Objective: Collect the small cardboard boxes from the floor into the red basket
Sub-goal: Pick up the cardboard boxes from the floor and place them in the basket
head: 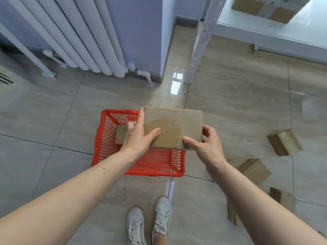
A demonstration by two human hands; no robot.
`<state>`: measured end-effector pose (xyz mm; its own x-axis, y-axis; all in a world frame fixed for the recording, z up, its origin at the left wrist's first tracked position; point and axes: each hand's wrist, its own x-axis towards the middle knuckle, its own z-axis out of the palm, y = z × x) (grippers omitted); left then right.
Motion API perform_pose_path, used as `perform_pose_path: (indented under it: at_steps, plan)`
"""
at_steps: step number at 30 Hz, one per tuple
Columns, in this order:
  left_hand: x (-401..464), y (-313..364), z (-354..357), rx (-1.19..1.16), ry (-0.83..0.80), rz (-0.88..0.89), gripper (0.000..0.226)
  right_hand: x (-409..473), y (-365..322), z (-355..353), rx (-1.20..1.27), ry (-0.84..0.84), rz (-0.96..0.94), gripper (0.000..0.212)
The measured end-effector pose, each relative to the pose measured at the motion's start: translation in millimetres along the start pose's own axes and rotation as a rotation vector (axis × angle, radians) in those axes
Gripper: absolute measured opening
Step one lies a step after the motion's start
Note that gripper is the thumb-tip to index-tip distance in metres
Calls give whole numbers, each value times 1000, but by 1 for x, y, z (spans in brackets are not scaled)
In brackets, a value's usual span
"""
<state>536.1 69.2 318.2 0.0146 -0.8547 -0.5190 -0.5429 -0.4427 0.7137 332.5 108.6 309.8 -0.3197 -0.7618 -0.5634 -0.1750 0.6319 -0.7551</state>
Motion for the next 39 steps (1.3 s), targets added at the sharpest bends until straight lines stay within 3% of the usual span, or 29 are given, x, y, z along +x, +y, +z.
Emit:
perform_pose_path:
  at_steps: [7,10,13,17,23,28,39]
  plan:
    - [26,-18,-18,-140,45,-40,76,20,-19,30,-13,-5,4,62]
    - [43,-26,-32,-181,34,-71,66,27,-27,49,-31,41,14,70]
    - [62,-37,-45,-220,0,-113,58,38,-27,65,-51,102,37,63]
    - [76,-43,-52,-224,-83,-126,46,47,-18,85,-100,180,50,81]
    - [105,-73,-34,-255,-129,-150,29,64,10,110,-74,257,131,84]
    - [133,-125,0,-183,-155,-171,48,86,47,125,-146,270,178,69]
    - [171,-198,63,12,-261,-203,49,156,146,172,-308,286,282,63]
